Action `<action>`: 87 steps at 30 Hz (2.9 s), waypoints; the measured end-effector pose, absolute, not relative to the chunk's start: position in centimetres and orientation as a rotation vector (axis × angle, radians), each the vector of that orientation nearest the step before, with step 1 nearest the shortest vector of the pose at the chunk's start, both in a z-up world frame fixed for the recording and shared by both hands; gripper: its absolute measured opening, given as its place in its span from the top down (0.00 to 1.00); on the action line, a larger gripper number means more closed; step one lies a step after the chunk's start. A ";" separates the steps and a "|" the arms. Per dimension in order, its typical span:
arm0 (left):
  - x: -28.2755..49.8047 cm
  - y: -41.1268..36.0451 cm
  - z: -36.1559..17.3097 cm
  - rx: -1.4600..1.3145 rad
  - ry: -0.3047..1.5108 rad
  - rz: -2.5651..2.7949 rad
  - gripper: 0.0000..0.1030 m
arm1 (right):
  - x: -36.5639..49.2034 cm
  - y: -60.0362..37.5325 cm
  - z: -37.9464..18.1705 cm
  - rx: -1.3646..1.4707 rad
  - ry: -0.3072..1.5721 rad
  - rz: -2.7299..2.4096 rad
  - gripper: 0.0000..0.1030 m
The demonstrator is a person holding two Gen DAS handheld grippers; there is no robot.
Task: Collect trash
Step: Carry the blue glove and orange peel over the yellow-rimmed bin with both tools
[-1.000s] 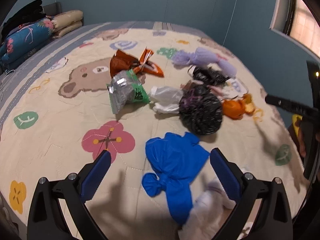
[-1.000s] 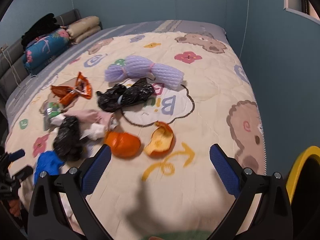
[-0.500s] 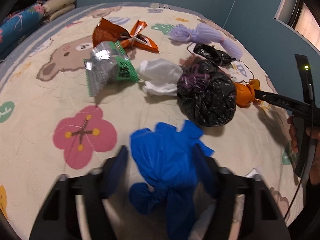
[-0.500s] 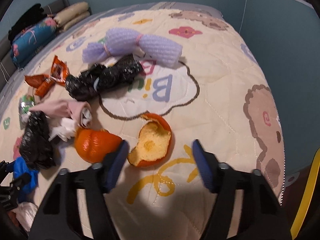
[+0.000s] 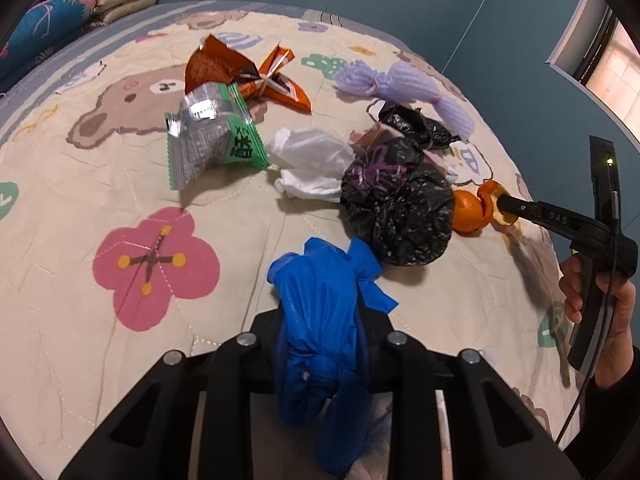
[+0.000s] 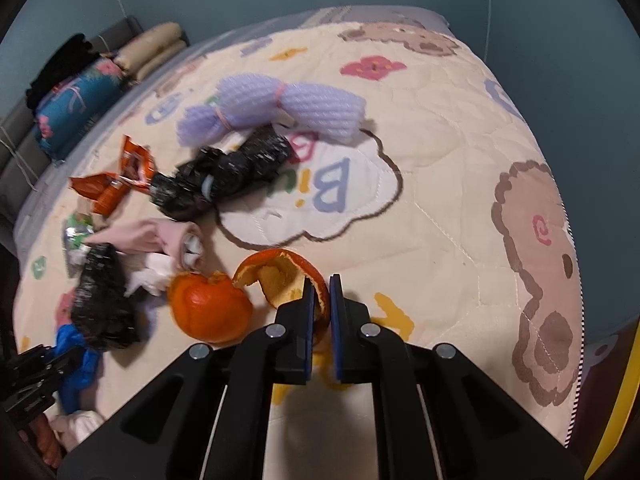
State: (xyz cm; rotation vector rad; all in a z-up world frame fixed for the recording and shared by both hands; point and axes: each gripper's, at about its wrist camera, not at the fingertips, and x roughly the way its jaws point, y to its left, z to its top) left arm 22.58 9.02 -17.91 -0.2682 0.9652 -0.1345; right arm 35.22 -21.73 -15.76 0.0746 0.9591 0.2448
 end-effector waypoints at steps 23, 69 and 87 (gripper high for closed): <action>17.0 7.6 -7.9 -0.259 0.727 -0.205 0.82 | 25.3 -25.9 -5.1 0.200 0.802 0.403 0.93; 22.2 -26.0 -3.6 -0.007 0.732 -0.712 0.82 | 13.8 -53.6 1.4 0.323 0.629 -0.084 0.93; 25.2 -34.6 -8.9 -0.026 0.858 -0.778 0.72 | 17.0 -58.6 -1.4 0.384 0.668 -0.164 0.92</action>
